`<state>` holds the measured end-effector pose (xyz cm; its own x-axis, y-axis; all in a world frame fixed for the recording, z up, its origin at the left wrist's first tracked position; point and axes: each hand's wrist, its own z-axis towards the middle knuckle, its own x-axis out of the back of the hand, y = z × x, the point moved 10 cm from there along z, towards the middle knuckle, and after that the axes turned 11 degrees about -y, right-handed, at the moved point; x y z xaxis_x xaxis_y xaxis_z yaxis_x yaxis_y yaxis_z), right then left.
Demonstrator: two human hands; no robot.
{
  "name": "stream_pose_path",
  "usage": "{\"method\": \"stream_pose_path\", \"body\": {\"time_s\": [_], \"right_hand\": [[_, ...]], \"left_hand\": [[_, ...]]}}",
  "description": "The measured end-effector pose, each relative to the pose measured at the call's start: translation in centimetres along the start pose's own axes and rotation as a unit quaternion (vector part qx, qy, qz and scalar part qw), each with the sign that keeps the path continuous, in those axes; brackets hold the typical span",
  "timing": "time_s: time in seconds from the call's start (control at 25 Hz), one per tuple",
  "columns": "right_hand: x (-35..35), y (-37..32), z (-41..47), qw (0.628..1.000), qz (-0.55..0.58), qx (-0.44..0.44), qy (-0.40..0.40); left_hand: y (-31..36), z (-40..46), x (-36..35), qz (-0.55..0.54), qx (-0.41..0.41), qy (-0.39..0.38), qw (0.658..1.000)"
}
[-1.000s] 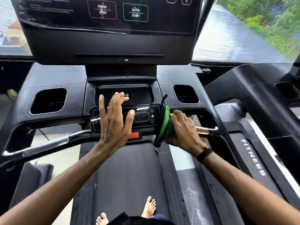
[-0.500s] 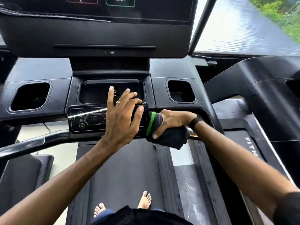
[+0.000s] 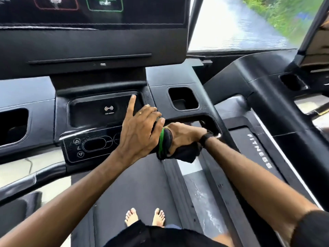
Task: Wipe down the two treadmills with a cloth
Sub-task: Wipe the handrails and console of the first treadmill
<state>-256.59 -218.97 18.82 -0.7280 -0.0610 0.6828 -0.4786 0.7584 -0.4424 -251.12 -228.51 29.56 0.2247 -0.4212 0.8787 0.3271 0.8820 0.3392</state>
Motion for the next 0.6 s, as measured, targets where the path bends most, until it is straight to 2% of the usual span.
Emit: {"method": "stream_pose_path", "body": {"time_s": [0.04,0.12,0.16,0.2,0.28,0.32,0.36,0.4,0.44,0.52,0.56,0.6], "right_hand": [[0.2,0.1,-0.5,0.996,-0.020,-0.018,0.080],[-1.0,-0.9,-3.6,0.946,-0.108,-0.013,0.305],[-1.9,-1.0,-4.6,0.927,-0.120,-0.005,0.355],[-1.8,-0.6,-4.5,0.926,-0.124,0.004,0.355],[-0.2,1.1,-2.3,0.977,-0.074,-0.017,0.198],[0.2,1.9,-1.4,0.992,-0.046,-0.030,0.111],[0.1,2.4,-0.7,0.997,-0.030,-0.024,0.067],[0.2,2.3,-0.8,0.997,-0.023,-0.021,0.070],[0.3,2.1,-1.4,0.991,-0.029,-0.024,0.125],[-1.1,1.2,-4.4,0.947,-0.085,-0.007,0.310],[-2.1,1.3,-5.6,0.929,-0.098,0.012,0.357],[-2.0,1.7,-5.8,0.929,-0.111,0.024,0.352]], "left_hand": [[0.3,0.3,-0.4,-0.013,-0.008,-0.011,1.000],[0.9,-0.1,-1.2,-0.023,-0.024,-0.022,0.999],[1.3,-0.4,-1.6,-0.013,-0.036,-0.026,0.999],[1.6,-0.5,-1.9,0.002,-0.044,-0.035,0.998],[1.6,-0.7,-2.3,0.033,-0.043,-0.066,0.996],[1.6,-0.6,-2.4,0.055,-0.040,-0.083,0.994],[1.7,-0.6,-2.6,0.084,-0.039,-0.102,0.990],[1.8,-0.6,-2.9,0.115,-0.038,-0.124,0.985],[1.8,-0.7,-3.4,0.144,-0.037,-0.146,0.978],[1.7,-1.1,-4.1,0.182,-0.022,-0.183,0.966],[1.8,-1.3,-4.3,0.196,-0.014,-0.193,0.961],[1.9,-1.3,-4.5,0.209,-0.008,-0.199,0.957]]}}
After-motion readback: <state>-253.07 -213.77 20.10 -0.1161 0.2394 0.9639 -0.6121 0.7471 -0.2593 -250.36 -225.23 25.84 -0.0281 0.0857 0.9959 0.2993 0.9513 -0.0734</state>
